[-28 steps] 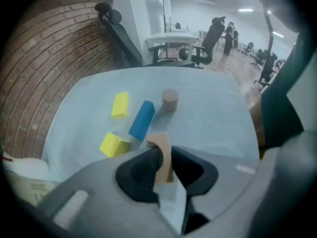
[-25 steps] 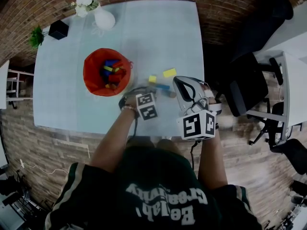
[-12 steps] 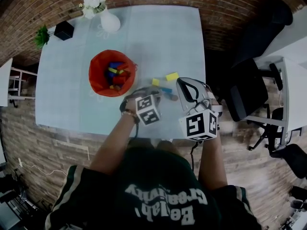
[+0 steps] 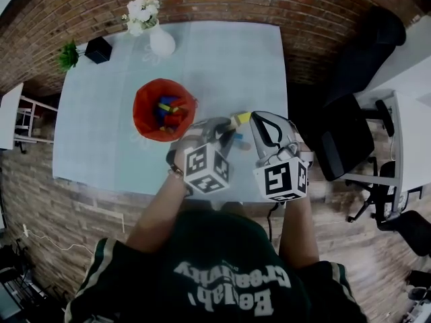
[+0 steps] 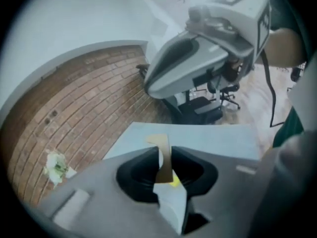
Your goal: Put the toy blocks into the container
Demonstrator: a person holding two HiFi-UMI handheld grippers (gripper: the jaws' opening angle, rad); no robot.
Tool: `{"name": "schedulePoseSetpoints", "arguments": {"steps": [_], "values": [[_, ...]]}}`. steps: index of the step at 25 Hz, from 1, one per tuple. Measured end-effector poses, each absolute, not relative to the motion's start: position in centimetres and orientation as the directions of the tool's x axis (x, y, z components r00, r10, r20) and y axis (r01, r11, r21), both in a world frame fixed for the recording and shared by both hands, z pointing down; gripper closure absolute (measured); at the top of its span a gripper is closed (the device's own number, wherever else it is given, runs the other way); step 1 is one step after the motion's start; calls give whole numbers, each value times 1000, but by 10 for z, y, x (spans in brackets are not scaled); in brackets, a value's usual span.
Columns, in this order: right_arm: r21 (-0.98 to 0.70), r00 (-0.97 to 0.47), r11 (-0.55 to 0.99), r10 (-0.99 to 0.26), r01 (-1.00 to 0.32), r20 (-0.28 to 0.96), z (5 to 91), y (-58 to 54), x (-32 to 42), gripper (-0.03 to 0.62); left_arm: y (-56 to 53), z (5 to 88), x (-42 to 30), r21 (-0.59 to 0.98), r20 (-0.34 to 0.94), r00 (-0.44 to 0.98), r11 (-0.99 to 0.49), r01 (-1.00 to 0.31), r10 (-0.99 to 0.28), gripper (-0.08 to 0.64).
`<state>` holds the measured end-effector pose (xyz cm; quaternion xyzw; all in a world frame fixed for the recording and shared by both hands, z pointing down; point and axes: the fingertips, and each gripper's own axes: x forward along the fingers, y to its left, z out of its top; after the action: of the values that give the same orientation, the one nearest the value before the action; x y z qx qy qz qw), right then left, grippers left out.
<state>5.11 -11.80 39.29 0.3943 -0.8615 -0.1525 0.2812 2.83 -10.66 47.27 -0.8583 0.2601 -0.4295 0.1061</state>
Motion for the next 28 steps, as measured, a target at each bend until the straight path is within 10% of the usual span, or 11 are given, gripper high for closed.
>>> {"name": "schedulePoseSetpoints", "arguments": {"steps": [8,28], "values": [[494,-518,605,-794,-625,317,369,-120,53,586,-108,401,20,-470,501,553,-745,-473,-666,481],[490,-697,728,-655,-479,293,360,-152,-72,586,-138,392,-103,-514,516,362,-619,-594,-776,480]]}}
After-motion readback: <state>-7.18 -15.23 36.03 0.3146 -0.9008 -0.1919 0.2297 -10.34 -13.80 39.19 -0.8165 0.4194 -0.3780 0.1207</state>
